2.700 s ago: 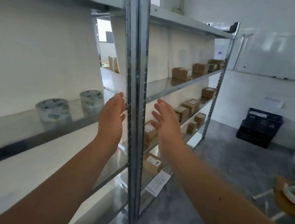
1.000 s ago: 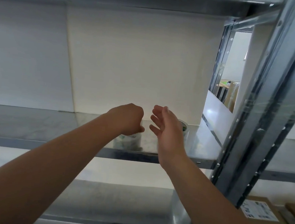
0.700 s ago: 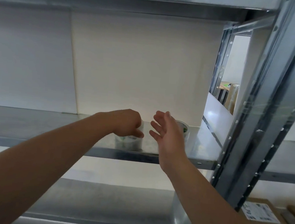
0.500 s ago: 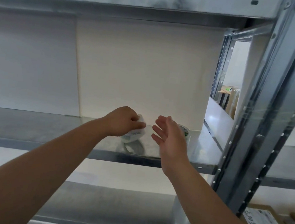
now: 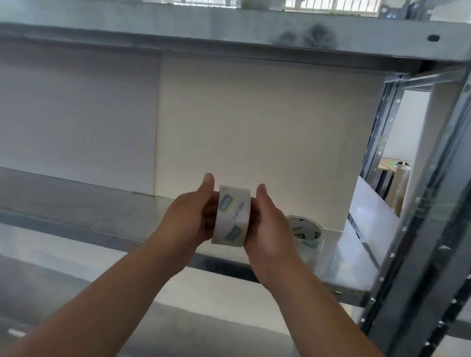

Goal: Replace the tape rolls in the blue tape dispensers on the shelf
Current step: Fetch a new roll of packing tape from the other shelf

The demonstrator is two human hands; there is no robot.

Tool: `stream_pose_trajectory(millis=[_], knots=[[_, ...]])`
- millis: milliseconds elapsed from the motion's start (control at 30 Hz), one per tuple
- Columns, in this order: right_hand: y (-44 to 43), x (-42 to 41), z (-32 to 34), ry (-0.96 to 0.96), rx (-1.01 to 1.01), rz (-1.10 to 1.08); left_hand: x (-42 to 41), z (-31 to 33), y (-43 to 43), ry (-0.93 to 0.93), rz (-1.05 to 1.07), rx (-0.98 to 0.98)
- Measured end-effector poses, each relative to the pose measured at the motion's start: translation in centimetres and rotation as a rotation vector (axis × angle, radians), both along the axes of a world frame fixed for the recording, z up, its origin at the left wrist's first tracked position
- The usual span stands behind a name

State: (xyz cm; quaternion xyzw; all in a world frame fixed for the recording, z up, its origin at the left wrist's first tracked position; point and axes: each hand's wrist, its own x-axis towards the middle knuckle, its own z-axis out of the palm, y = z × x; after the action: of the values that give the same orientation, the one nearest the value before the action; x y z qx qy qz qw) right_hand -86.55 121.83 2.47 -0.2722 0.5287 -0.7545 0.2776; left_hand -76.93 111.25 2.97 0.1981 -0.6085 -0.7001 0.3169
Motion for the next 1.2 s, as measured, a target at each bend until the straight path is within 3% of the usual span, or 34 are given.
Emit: stream_pose_trajectory(millis=[100,400,533,967,1200], knots=[[-0.9,0.6,-0.2,-0.039,-0.004,0.081,1.7,-0.2,-0.6,0.056,0.027,0.075],[-6.7,5.5,-0.8,-0.055,0.093,0.35,9.0,-0.4,-3.5,-0.103,0.345,0.039],[-10.0,9.7,-1.0,-0.045,0.097,0.497,14.5,-1.1,-4.9,-0.087,0.46,0.014],[-24.0,31.7,-0.6,-0.007,0.108,0.857,37.8,-1.2,-14.2,-0.043,0.817,0.037],[-31.6,45.1,-1.0,-0.01,0.109,0.954,50.9,-0.8,-19.7,-0.056,0.907,0.053]])
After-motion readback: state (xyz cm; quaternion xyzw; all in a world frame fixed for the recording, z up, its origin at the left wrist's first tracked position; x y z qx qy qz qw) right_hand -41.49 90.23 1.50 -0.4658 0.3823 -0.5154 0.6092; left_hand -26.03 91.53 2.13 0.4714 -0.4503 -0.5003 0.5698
